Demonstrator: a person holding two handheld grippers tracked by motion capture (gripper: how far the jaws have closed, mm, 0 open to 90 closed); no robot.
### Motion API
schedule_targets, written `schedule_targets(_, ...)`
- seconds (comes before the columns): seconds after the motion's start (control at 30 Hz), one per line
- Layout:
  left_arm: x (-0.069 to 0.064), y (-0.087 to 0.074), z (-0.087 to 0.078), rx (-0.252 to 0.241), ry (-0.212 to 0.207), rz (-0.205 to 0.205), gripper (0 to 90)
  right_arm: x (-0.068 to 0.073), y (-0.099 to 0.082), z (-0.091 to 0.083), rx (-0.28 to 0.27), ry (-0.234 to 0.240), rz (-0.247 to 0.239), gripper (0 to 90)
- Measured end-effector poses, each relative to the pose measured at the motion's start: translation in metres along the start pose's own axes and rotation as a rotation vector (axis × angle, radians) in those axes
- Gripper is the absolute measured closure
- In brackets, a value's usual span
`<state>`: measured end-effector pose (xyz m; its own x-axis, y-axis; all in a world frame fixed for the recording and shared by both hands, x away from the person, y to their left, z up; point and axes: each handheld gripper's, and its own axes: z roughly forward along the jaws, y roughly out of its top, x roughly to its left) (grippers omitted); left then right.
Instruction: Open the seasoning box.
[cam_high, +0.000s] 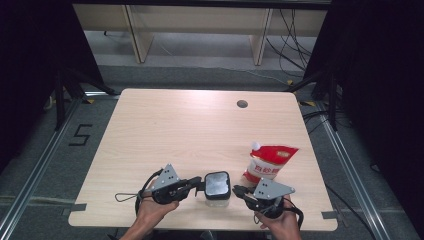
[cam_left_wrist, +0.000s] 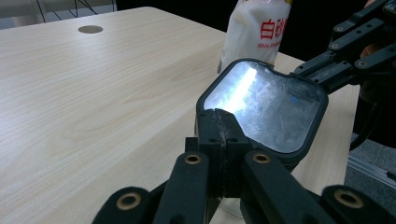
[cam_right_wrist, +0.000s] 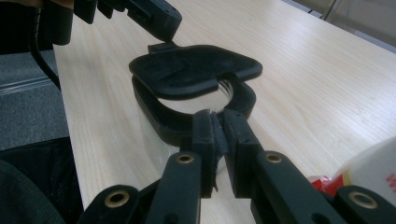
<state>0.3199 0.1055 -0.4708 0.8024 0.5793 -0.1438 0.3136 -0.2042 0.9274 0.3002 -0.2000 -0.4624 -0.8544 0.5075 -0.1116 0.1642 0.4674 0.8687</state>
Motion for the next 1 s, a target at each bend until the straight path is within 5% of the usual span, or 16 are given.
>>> schedule_targets(0.23,0.002,0.000,0.000,0.001,-0.002,-0.001,87.3,0.001,0.006,0.007,-0.001,0.007,-0.008,84.6)
schedule_targets(0.27,0.001,0.000,-0.001,0.005,0.010,-0.019,83.5,0.001,0.007,0.008,-0.006,0.017,-0.011,84.6)
schedule_targets(0.4,0.003,0.000,-0.006,-0.003,-0.050,0.002,70.2,0.001,0.008,0.009,-0.015,0.013,-0.014,84.6)
schedule_targets(0.43,0.002,-0.001,-0.009,0.009,-0.070,0.004,60.2,0.000,0.010,0.008,-0.009,0.019,-0.019,84.6)
schedule_targets(0.63,0.006,-0.013,-0.012,0.066,-0.071,0.038,46.8,0.000,0.013,0.008,-0.026,0.017,-0.021,84.6)
schedule_targets(0.83,0.012,-0.027,0.001,0.169,-0.044,0.091,43.4,0.001,0.018,0.008,-0.040,0.011,-0.031,84.5)
schedule_targets(1.0,0.013,-0.030,0.008,0.160,-0.051,0.098,44.8,0.002,0.022,0.009,-0.037,0.008,-0.037,83.8)
